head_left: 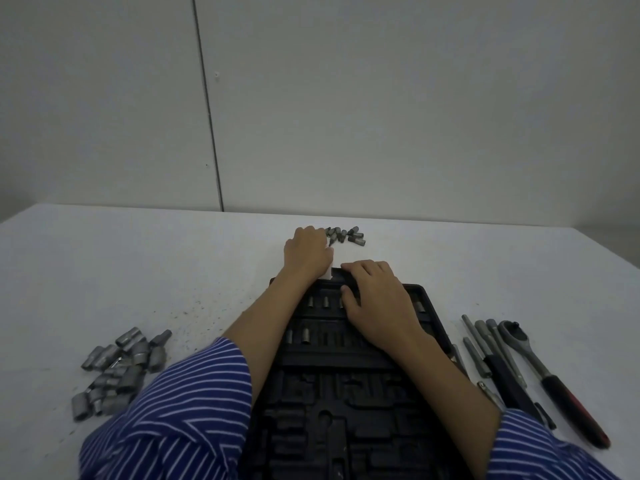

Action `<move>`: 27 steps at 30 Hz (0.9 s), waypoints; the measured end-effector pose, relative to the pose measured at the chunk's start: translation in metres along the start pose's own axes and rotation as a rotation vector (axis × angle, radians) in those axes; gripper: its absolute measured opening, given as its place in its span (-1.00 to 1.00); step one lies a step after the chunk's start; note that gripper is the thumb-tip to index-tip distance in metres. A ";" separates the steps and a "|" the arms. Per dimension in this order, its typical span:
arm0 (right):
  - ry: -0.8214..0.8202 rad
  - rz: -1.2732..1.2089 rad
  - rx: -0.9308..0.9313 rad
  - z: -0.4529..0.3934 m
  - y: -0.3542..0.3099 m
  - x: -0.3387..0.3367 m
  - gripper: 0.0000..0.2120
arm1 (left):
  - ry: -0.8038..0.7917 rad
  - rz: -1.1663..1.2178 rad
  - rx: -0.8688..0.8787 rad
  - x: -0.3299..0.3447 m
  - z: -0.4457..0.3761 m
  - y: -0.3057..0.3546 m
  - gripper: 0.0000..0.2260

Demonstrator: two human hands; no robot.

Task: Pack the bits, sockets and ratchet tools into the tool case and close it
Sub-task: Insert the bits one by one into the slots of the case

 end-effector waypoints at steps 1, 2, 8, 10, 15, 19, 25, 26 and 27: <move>-0.001 -0.002 -0.001 0.000 0.000 0.000 -0.66 | 0.004 -0.019 -0.005 0.001 -0.002 0.001 -0.75; -0.001 -0.005 -0.002 0.000 0.000 0.000 -0.66 | 0.013 -0.037 -0.011 0.001 -0.005 0.002 -0.76; -0.008 -0.007 -0.006 0.000 0.000 0.000 -0.66 | 0.077 -0.097 -0.034 0.002 -0.011 0.008 -0.83; -0.007 -0.010 -0.006 0.000 0.000 0.000 -0.66 | 0.102 -0.135 -0.030 0.003 -0.011 0.009 -0.84; -0.005 -0.019 -0.005 0.001 0.000 0.000 -0.65 | 0.118 -0.199 -0.024 0.001 -0.009 0.011 -0.82; -0.004 -0.028 -0.001 0.001 0.000 0.000 -0.65 | 0.098 -0.171 -0.029 0.000 -0.008 0.009 -0.82; -0.001 -0.028 0.002 0.000 0.000 0.000 -0.65 | 0.074 0.029 -0.077 -0.006 -0.002 0.000 -0.85; 0.002 -0.031 0.001 0.000 0.000 0.000 -0.65 | 0.079 0.060 -0.071 -0.007 0.000 -0.002 -0.87; 0.004 -0.033 0.001 0.000 0.000 0.000 -0.64 | 0.085 0.095 -0.061 -0.007 0.001 -0.003 -0.87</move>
Point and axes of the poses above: each hand's wrist, its own z-axis away from the middle knuckle, its own x-axis out of the palm, y = z × x, the point moved 3 cm from there along -z, towards the middle knuckle, and after that the axes turned 10 degrees about -z, right-handed, at the moved point
